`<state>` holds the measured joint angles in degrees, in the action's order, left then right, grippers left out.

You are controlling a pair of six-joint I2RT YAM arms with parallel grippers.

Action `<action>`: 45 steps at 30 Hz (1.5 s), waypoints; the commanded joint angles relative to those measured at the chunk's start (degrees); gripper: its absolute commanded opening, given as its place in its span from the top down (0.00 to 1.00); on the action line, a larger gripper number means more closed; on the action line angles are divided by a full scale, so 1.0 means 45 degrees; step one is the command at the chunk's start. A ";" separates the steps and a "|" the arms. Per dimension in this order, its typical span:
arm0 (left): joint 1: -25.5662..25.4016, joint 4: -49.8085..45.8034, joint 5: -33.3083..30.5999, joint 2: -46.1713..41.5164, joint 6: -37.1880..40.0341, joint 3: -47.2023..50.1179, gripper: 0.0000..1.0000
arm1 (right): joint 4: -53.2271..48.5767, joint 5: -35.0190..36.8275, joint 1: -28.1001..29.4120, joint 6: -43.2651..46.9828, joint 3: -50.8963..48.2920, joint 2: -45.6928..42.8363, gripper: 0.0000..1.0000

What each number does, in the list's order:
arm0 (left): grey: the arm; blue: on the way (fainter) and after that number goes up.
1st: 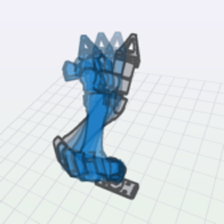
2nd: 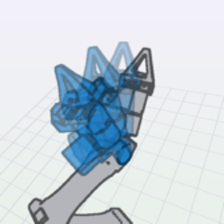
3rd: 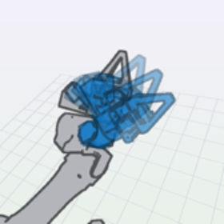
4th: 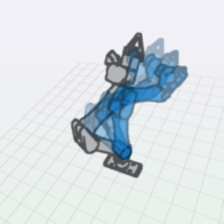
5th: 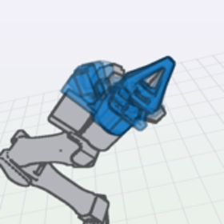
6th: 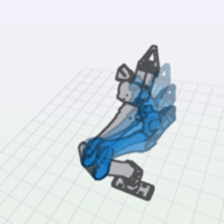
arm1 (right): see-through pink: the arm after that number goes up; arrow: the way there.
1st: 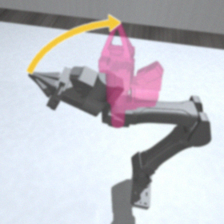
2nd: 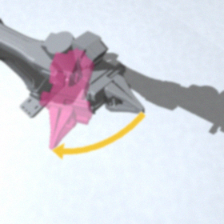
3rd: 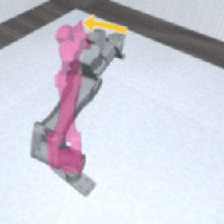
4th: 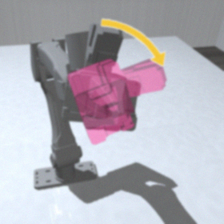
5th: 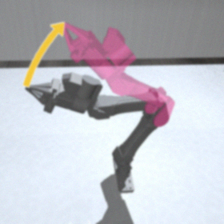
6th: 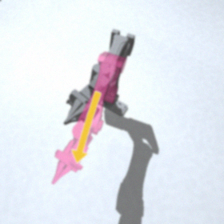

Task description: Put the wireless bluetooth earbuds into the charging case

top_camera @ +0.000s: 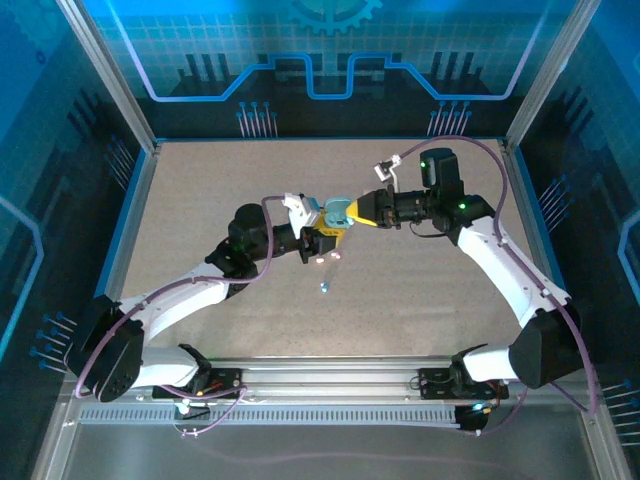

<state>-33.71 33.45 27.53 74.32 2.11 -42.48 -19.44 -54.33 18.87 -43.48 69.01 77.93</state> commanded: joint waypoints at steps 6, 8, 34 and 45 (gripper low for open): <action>-0.0126 0.0667 0.0779 0.0075 0.0488 -0.0158 0.67 | 0.0521 0.0411 0.0219 -0.0325 0.0464 0.0104 0.80; -0.0140 0.0763 0.0891 0.0055 0.0406 -0.0150 0.67 | 0.0439 0.0622 0.0276 -0.0269 0.0491 0.0113 0.80; -0.0142 0.1633 0.0606 -0.0423 -0.0040 0.0101 0.68 | -0.2633 0.2553 0.0767 0.1733 0.1649 0.0008 0.62; -0.0140 0.1110 -0.0274 -0.0632 0.0309 0.0187 0.69 | -0.2677 0.2605 0.0665 0.2099 0.1962 -0.0774 0.49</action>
<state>-33.93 36.38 27.90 73.38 1.85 -42.15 -30.63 -43.27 21.74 -35.73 75.81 77.45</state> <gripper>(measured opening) 0.372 0.504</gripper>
